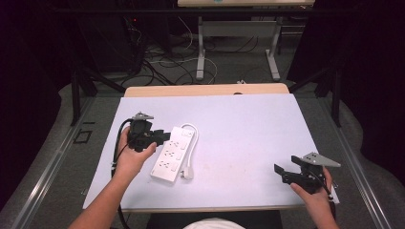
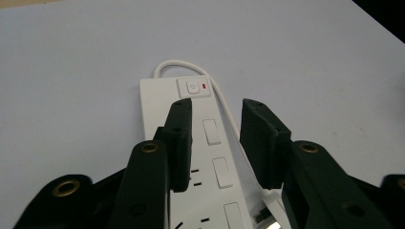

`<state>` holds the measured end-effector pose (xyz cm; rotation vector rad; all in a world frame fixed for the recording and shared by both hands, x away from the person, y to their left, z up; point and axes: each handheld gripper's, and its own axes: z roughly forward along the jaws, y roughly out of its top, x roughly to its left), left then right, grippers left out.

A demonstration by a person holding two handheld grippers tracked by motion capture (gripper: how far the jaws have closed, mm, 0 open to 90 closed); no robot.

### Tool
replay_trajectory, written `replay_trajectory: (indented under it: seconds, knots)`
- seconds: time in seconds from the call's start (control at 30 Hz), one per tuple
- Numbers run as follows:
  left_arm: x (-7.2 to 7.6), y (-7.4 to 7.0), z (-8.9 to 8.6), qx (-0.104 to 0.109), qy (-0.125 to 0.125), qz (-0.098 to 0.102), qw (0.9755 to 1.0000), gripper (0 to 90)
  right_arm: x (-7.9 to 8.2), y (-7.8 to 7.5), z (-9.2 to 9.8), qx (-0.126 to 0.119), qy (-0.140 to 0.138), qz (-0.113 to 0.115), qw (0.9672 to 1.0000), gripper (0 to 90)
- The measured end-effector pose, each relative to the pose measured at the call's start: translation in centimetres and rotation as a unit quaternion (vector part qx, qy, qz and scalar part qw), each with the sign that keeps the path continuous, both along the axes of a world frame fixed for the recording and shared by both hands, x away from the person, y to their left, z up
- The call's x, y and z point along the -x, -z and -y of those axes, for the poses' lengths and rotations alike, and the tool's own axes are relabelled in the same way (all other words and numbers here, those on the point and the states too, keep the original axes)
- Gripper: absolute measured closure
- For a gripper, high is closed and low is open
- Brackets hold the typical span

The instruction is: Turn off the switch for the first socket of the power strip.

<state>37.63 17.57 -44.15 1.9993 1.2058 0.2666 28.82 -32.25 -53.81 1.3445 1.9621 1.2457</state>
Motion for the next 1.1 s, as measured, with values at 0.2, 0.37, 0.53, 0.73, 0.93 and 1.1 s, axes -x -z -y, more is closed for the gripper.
replay_trajectory:
  seconds: [0.2, 0.37, 0.53, 0.73, 0.93, 1.1]
  knots:
    - [-0.6, 0.2, 0.4, -0.002, -0.008, -0.013, 0.9999, 73.0, 0.0, 0.0, 0.0, -0.001, -0.001, -0.001, 1.0, 18.7]
    - [-1.1, 0.5, 0.8, 0.007, -0.02, -0.025, 0.9995, 76.1, -0.1, 0.1, 0.0, -0.001, -0.001, -0.001, 1.0, 18.7]
    - [-1.5, 0.6, 1.1, 0.007, -0.019, -0.042, 0.9989, 82.3, -0.1, 0.1, 0.0, -0.002, -0.001, -0.002, 1.0, 18.7]
    - [-1.9, 0.8, 1.5, 0.004, -0.024, -0.045, 0.9987, 87.9, -0.1, 0.0, 0.0, -0.003, 0.001, -0.001, 1.0, 18.7]
    - [-2.2, 1.0, 2.0, -0.001, -0.03, -0.045, 0.9985, 90.0, -0.1, 0.0, 0.0, -0.002, 0.0, 0.0, 1.0, 18.7]
    - [-2.5, 1.3, 2.6, -0.003, -0.036, -0.045, 0.9983, 90.0, -0.1, 0.0, 0.0, -0.004, 0.0, -0.001, 1.0, 18.7]
